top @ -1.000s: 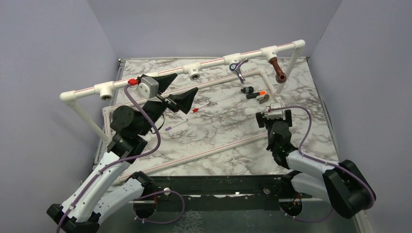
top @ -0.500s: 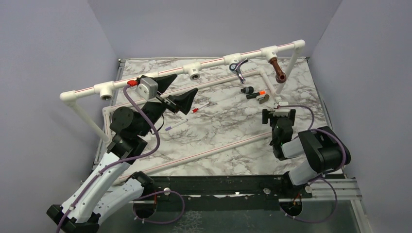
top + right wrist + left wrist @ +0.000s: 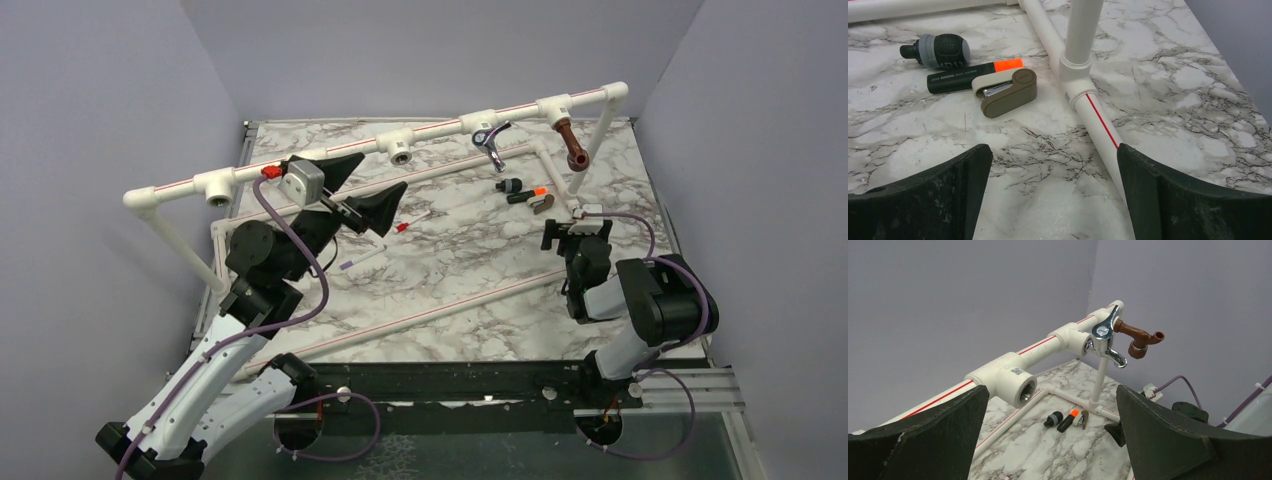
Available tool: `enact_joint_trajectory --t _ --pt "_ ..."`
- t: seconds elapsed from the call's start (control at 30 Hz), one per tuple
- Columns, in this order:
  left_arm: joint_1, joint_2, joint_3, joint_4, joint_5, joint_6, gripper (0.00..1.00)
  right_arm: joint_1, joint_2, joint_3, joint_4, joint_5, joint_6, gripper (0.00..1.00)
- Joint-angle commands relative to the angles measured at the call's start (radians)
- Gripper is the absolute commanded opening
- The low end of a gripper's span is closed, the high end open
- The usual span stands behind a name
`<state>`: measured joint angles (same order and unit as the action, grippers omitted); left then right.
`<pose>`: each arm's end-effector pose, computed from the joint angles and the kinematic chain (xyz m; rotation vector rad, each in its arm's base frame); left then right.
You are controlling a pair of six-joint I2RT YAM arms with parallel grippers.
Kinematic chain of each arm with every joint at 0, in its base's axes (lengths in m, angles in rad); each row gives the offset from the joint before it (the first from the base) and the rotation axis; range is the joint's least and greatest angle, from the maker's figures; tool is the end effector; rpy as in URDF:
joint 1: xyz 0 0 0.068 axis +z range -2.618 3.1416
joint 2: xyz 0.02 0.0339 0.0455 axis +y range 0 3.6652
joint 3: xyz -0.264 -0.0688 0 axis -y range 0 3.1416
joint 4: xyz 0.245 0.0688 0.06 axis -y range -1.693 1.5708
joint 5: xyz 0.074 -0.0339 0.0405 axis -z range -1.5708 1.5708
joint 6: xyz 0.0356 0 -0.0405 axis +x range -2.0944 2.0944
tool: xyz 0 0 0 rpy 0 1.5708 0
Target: Install the water faucets
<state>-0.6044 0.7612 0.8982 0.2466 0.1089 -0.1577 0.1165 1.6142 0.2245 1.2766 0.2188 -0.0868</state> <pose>0.1334 -0.0968 0.4294 0.3655 1.1653 -0.7325 0.2419 0.0205 0.1348 -0.0066 1.6837 -0.1618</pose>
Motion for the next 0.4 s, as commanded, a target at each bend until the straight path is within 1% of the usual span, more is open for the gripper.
enact_joint_trajectory --t 0.0,0.13,0.23,0.37 --pt "-0.002 -0.027 -0.008 0.04 0.021 -0.007 0.99 -0.004 -0.004 0.021 -0.006 -0.015 0.026 1.0" --pt "0.001 -0.044 -0.006 0.039 0.024 0.006 0.99 -0.004 0.006 0.016 0.02 -0.016 0.025 1.0" --pt "0.008 -0.066 -0.001 0.039 0.049 0.003 0.99 -0.005 0.004 0.029 -0.009 -0.018 0.028 1.0" --pt "0.038 -0.104 0.005 0.028 0.07 0.0 0.99 -0.03 -0.001 0.041 -0.041 -0.064 0.039 1.0"
